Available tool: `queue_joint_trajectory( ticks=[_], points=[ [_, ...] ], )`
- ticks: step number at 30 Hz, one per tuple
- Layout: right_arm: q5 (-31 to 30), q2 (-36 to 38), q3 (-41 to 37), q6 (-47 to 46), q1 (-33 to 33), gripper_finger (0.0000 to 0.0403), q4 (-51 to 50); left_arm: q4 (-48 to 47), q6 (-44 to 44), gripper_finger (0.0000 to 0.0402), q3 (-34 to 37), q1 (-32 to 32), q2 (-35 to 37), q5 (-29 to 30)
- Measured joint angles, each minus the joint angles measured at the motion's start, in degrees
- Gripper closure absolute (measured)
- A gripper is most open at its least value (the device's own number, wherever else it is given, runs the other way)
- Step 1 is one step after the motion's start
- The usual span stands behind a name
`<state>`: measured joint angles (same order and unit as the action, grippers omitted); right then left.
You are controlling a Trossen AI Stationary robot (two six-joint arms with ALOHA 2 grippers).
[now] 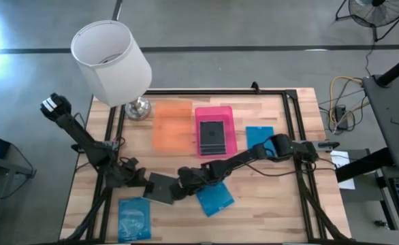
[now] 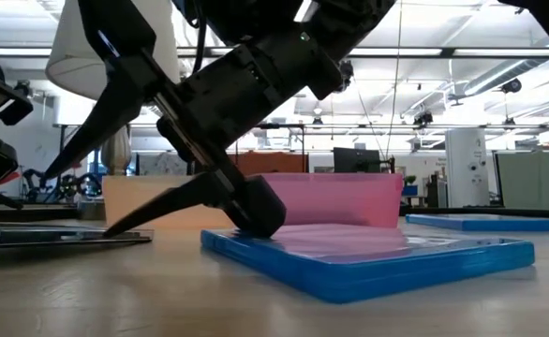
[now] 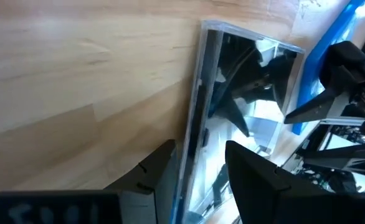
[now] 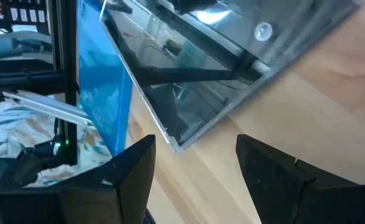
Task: Pick & place jewel cases by type
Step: Put the black CD case into the pink bin
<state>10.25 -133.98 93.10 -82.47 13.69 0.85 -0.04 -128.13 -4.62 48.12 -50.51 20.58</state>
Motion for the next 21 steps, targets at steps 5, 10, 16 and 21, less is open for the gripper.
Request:
queue_joint_trajectory(
  ticks=[5,10,16,21],
  points=[
    [-0.4,-1.0,1.1,0.2,-0.3,0.0184,0.0,4.8,-0.1,0.0282,-0.1,-0.8,-4.2,0.0],
    [-0.6,-1.6,1.6,0.2,-0.4,0.0184,-0.1,6.7,-0.1,0.0282,-2.1,-1.6,-8.2,-0.3],
    [-1.0,-1.7,1.5,0.4,-0.5,0.0184,-0.2,9.6,2.9,0.0282,-4.9,-2.9,-13.3,-0.3],
    [-0.9,-1.7,1.5,0.7,-0.6,0.0184,-0.3,15.6,6.3,0.0282,-5.1,-4.9,-15.3,-0.5]
  ],
)
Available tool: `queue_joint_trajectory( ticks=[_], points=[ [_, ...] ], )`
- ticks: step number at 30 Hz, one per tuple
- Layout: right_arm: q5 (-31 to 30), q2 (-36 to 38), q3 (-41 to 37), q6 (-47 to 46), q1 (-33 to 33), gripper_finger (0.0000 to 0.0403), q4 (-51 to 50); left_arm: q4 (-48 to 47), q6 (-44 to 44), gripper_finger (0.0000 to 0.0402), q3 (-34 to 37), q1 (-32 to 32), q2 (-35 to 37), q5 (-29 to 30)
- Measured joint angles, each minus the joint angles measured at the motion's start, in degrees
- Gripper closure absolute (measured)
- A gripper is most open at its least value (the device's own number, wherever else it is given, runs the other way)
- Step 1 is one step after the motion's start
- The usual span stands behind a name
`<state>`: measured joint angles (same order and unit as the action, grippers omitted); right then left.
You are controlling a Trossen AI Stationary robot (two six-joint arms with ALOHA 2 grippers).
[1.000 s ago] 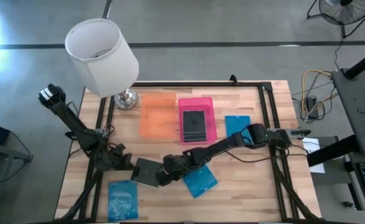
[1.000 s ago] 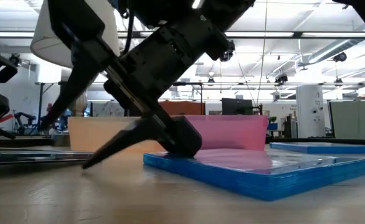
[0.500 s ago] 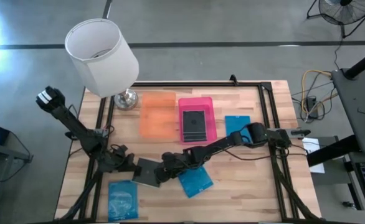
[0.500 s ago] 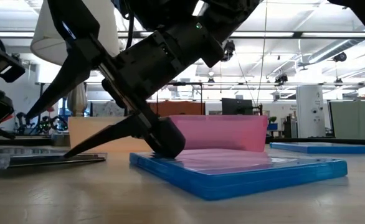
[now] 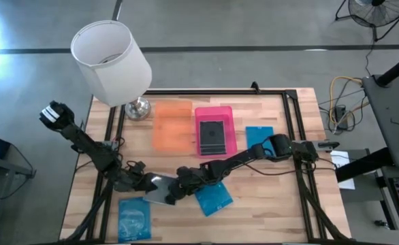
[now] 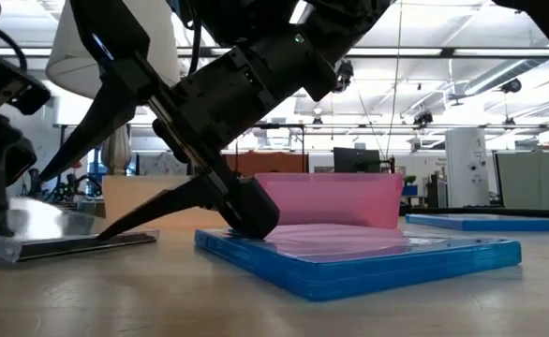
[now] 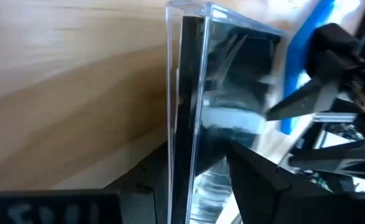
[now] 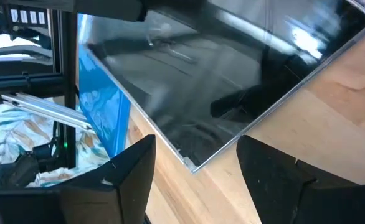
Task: Pick & place jewel cases by type
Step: Put the black CD case into the pink bin
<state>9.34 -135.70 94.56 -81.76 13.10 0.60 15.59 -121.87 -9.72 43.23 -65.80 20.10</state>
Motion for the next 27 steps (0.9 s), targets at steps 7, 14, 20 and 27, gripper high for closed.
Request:
queue_joint_trajectory(
  ticks=[7,14,20,27],
  points=[
    [-0.9,1.2,-0.2,4.2,0.3,0.0184,-0.2,4.3,4.3,0.0282,0.0,-0.6,3.5,1.7],
    [-5.5,9.5,-0.6,14.7,0.9,0.0184,-12.8,8.2,12.0,0.0302,-0.1,-0.6,11.8,8.9],
    [-11.9,16.3,-3.7,18.8,0.7,0.0184,-18.9,3.7,12.9,0.0383,-0.1,-1.4,14.5,12.8],
    [-36.7,33.3,-8.8,11.7,4.7,0.0184,-36.8,3.9,18.4,0.04,-5.1,-2.9,15.4,26.0]
  ],
)
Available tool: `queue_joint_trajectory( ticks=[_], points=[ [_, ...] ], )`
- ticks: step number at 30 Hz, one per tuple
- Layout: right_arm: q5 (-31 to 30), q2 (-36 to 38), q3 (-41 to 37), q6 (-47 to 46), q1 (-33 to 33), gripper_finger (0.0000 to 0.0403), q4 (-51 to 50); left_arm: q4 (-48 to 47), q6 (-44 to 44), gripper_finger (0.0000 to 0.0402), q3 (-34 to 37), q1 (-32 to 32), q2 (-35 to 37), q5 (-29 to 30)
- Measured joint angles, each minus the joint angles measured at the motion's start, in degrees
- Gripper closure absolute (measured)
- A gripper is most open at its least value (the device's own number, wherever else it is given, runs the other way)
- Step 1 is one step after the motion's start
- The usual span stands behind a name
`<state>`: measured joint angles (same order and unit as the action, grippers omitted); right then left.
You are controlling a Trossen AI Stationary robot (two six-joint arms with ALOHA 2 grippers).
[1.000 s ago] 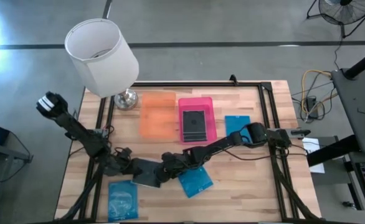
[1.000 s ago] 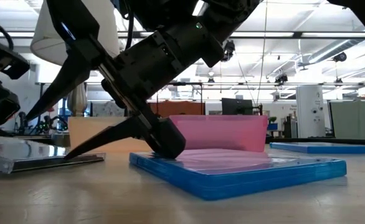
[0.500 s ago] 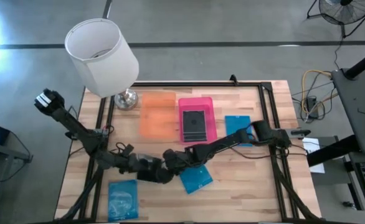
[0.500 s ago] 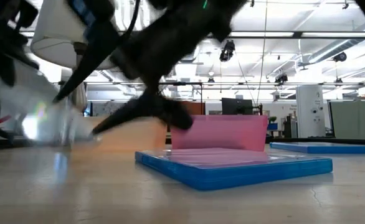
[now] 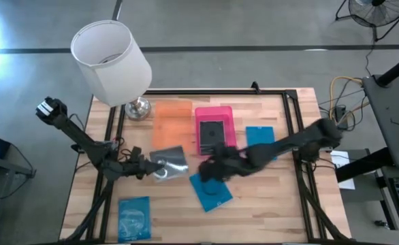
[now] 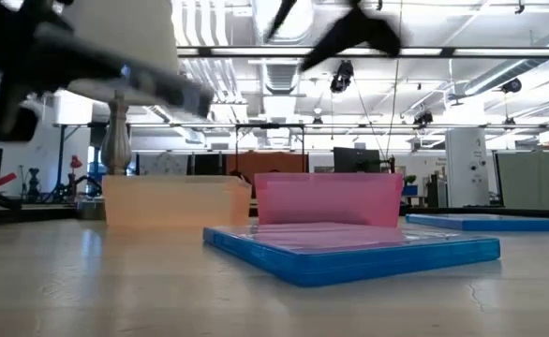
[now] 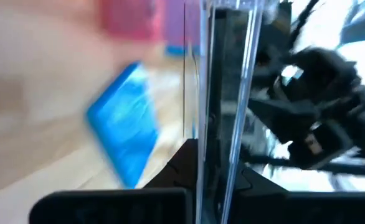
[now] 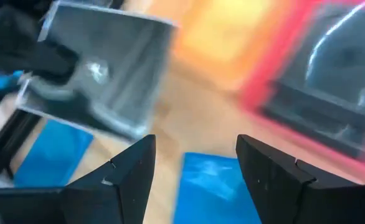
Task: Pick & place jewel cases by type
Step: Put the black CD case into the pink bin
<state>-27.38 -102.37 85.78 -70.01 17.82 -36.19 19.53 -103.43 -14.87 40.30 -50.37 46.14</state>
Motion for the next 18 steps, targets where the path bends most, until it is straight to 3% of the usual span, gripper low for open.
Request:
queue_joint_trajectory(
  ticks=[3,6,9,13,18],
  points=[
    [-6.4,7.3,-4.7,-7.4,1.9,0.0184,-5.4,0.0,5.0,0.04,-3.6,-2.7,-0.1,3.9],
    [-6.0,13.2,-10.5,-10.8,2.5,0.0184,-5.3,-1.4,12.3,0.04,-7.5,-9.7,-1.3,-4.6],
    [-5.6,17.3,-16.0,-13.3,3.7,0.0184,-5.5,-7.9,21.3,0.0401,-13.2,-20.3,-2.9,-21.5],
    [-2.8,22.8,-21.4,-13.8,5.5,0.0184,-5.4,-17.8,36.2,0.0401,-22.0,-38.0,-7.7,-52.7],
    [-3.0,26.7,-25.6,-16.2,8.0,0.0184,-5.5,-31.1,54.0,0.0401,-37.0,-55.2,-19.4,-73.2]
  ],
)
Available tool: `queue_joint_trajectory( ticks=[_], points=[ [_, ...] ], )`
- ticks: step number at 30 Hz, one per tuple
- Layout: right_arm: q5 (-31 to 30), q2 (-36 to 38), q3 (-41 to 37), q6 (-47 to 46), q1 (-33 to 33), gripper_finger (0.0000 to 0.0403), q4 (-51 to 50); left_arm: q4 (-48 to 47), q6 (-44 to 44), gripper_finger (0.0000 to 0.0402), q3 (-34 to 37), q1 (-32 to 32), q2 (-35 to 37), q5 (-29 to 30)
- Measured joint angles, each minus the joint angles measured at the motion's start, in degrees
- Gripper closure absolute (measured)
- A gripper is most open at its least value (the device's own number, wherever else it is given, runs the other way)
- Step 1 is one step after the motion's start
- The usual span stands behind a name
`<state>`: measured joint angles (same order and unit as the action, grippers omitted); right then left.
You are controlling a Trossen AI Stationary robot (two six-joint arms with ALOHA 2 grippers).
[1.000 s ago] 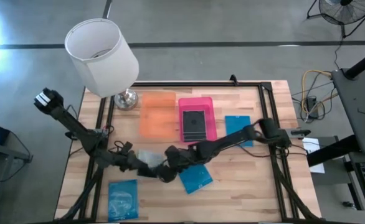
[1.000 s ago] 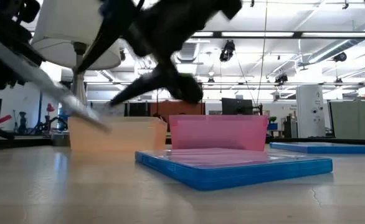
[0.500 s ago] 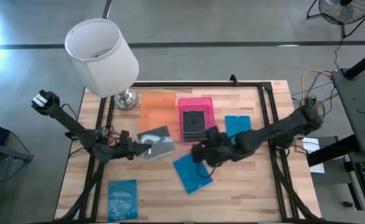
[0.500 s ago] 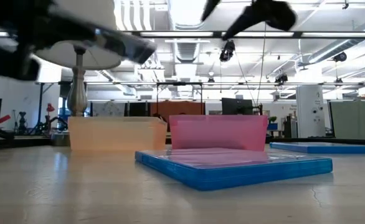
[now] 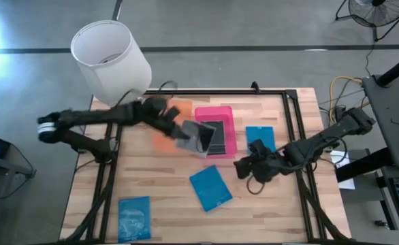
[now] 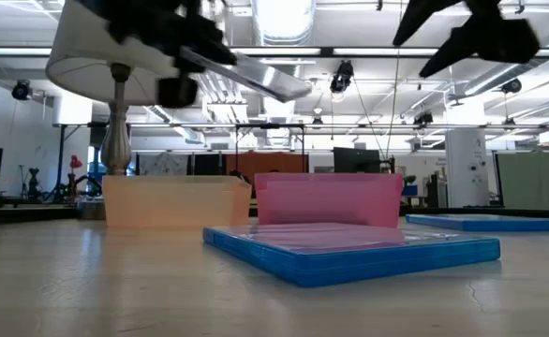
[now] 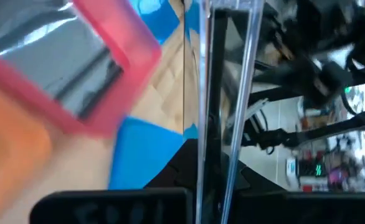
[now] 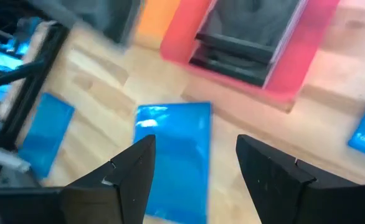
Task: Pick & place jewel cases by type
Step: Put the black CD case into the pink bin
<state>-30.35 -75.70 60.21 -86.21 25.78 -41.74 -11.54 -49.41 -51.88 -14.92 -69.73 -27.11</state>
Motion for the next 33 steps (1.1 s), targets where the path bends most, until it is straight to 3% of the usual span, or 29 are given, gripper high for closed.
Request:
queue_joint_trajectory(
  ticks=[4,6,14,20,25,33],
  points=[
    [-0.1,0.9,-1.1,-0.5,0.2,0.0184,0.6,-8.2,14.6,0.0401,-12.9,-5.9,-13.1,-14.4],
    [0.0,0.5,-1.5,-0.5,0.1,0.0184,0.5,-17.1,24.4,0.0401,-20.5,-7.2,-19.9,-17.5],
    [0.2,0.5,-2.7,-3.7,0.0,0.0184,0.4,-58.7,61.6,0.0401,-58.9,-9.8,-47.6,-9.8],
    [0.4,-0.2,-3.2,-8.9,0.1,0.0184,0.4,-62.1,65.5,0.0401,-77.1,-12.6,-58.9,-5.8],
    [0.5,-0.6,-3.2,-12.4,0.1,0.0184,0.5,-63.6,66.3,0.0401,-81.5,-13.8,-63.7,-5.8],
    [2.0,-1.1,-3.2,-14.4,0.1,0.0184,0.5,-61.8,65.4,0.0398,-75.3,-14.1,-64.2,-7.3]
  ],
)
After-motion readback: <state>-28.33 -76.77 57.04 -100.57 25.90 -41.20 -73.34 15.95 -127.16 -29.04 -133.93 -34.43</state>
